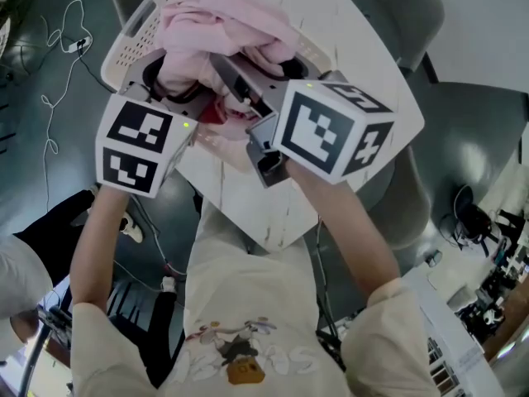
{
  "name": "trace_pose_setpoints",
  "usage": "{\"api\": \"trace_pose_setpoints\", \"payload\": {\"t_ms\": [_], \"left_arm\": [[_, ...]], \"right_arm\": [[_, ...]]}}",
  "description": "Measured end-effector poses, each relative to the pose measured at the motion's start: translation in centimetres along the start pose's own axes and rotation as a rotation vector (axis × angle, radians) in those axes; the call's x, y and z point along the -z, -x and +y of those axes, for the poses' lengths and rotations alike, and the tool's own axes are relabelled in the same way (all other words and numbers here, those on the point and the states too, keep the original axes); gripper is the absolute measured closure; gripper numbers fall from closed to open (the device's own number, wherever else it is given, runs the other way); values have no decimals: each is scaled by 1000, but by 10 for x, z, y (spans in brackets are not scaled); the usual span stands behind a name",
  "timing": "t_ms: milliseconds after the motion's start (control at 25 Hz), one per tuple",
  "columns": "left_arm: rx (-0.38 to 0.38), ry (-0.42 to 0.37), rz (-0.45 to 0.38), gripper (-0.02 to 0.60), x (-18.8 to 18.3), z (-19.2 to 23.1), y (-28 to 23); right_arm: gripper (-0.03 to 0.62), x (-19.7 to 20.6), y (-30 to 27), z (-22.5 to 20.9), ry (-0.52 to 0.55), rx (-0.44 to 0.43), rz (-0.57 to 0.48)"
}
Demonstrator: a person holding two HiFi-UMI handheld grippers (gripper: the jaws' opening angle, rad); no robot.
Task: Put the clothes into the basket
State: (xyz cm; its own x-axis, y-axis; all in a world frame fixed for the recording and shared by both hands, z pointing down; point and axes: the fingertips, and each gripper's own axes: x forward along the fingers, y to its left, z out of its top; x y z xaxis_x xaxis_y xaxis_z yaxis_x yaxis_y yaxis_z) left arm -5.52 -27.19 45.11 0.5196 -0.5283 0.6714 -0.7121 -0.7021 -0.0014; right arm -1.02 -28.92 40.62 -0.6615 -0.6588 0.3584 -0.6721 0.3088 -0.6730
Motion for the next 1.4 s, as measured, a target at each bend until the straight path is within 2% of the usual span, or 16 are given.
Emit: {"api": "trace_pose_setpoints", "payload": {"t_ms": [280,480,720,1000,1240,1400], "left_arm": [[-3,13,28,282,14,5,-20],[-4,5,107,282,26,8,-36],[-10,-5,214,282,44,8,-50],[27,-8,302,282,54,13,-60],[65,-100,384,282,59,17,-67],[73,-228,447,282,62,24,-73]], "right_arm": [[318,10,-13,-21,-16,37,9],[318,19,-19,-38,-43,108,-3],[318,34,-26,-58,-95,161,30],[318,41,-37,-71,-137,211,51],[318,49,-43,-81,-201,251,59],[318,56,-49,-87,-240,296,57]]}}
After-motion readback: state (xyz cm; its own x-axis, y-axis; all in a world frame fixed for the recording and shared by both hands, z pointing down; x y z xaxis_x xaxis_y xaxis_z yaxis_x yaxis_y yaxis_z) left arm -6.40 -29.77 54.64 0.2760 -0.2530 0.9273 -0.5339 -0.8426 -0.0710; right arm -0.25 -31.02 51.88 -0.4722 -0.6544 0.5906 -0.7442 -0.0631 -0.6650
